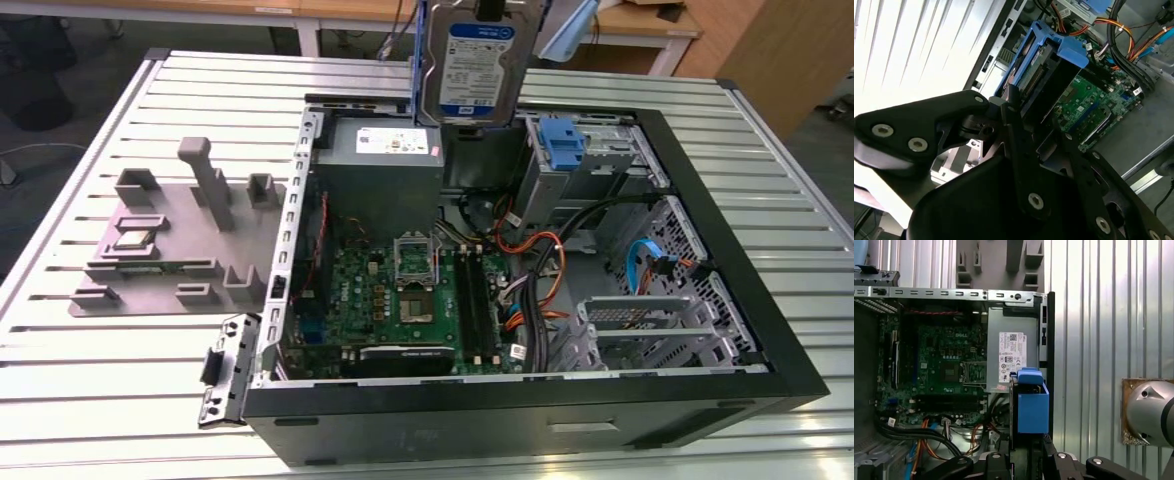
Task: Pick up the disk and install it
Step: 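Pick up the disk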
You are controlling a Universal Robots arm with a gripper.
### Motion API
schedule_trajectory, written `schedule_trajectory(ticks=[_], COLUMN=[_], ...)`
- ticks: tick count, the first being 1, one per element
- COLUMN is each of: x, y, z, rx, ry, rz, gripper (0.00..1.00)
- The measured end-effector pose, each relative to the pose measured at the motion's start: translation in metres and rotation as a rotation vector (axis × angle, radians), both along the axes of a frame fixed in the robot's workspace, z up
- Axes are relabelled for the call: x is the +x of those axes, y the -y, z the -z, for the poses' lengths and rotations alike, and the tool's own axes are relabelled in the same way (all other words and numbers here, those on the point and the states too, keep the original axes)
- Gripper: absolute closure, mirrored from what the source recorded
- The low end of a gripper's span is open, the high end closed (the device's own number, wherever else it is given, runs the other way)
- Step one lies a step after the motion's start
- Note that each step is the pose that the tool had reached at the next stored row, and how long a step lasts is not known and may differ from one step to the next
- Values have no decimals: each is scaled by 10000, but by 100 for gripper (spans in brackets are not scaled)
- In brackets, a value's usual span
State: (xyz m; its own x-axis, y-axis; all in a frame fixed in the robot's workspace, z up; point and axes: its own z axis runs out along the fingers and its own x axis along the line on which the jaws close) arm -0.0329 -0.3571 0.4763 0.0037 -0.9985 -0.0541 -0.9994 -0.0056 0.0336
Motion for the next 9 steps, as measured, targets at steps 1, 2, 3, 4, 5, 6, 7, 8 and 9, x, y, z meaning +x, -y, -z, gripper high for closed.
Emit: schedule_trajectory(ticks=[1,2,3,4,5,6,7,8,9], x=[8,15,21,27,33,38,43,47,50], y=[15,31,48,66,84,105,125,146,167], z=[0,0,1,1,1,1,1,1,2], rx=[0,-1,0,0,0,0,0,-1,0], ry=[0,0,0,0,0,0,0,-1,0], rz=[0,1,0,0,1,0,0,0,0], gripper=[65,65,65,65,65,65,65,65,65])
